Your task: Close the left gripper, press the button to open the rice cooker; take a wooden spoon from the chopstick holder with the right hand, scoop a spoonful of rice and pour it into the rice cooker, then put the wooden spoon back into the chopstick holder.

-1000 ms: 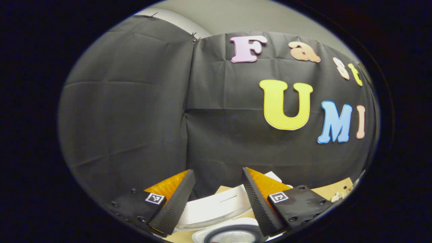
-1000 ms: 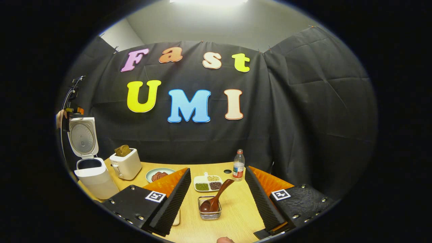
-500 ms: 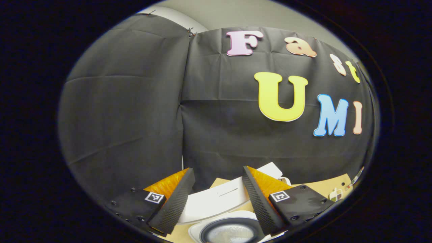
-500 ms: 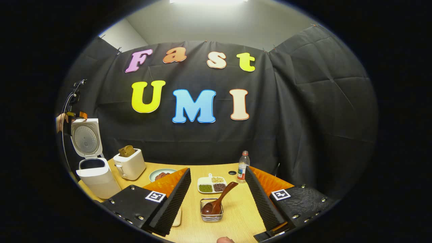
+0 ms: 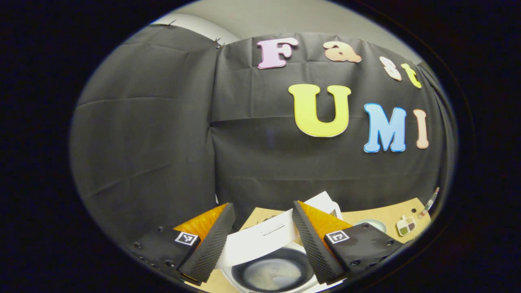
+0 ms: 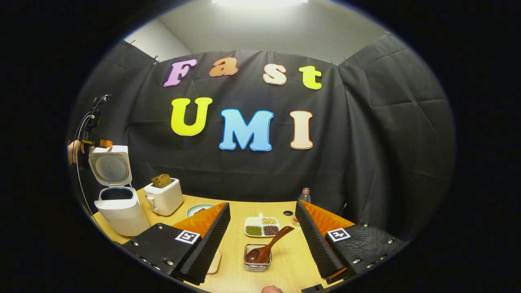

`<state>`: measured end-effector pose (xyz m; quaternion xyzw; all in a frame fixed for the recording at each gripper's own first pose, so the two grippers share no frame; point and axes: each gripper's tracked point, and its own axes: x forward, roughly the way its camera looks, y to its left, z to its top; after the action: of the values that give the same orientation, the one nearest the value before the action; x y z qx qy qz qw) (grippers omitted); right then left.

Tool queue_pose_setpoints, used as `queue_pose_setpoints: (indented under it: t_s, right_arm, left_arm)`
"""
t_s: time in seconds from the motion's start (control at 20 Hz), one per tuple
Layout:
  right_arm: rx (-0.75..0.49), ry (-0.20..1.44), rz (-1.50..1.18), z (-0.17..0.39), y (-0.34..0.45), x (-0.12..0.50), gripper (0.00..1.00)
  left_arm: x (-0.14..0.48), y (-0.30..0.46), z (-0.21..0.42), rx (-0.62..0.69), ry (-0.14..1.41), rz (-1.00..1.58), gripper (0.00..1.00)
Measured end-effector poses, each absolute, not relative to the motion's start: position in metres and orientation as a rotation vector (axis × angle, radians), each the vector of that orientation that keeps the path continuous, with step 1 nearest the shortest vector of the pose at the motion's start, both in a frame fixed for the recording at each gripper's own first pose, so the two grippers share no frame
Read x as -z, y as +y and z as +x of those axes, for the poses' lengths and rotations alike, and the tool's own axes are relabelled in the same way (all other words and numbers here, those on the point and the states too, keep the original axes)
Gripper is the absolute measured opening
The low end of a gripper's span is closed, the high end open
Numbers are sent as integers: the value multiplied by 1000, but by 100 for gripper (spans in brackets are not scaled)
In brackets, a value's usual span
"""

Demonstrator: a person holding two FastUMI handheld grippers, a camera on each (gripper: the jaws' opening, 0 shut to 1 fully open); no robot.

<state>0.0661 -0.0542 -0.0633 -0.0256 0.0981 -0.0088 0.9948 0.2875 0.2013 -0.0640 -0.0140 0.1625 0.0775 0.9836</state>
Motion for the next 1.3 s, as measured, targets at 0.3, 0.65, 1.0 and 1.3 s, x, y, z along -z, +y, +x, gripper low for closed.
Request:
queue_pose_setpoints:
  t_s: [0.3,0.65,1.0,1.3]
  right_arm:
    - [-1,196,-44,69,-60,62,98]
    - [-25,203,-51,71,-62,66,98]
    - [-38,206,-44,69,-64,69,98]
    - [-26,205,-27,68,-73,72,98]
  left_arm:
    - [83,175,260,-141,346,-34,98]
    - [104,156,233,-138,355,-175,95]
    - [133,134,212,-156,405,-130,94]
    - [174,116,196,-146,477,-175,95]
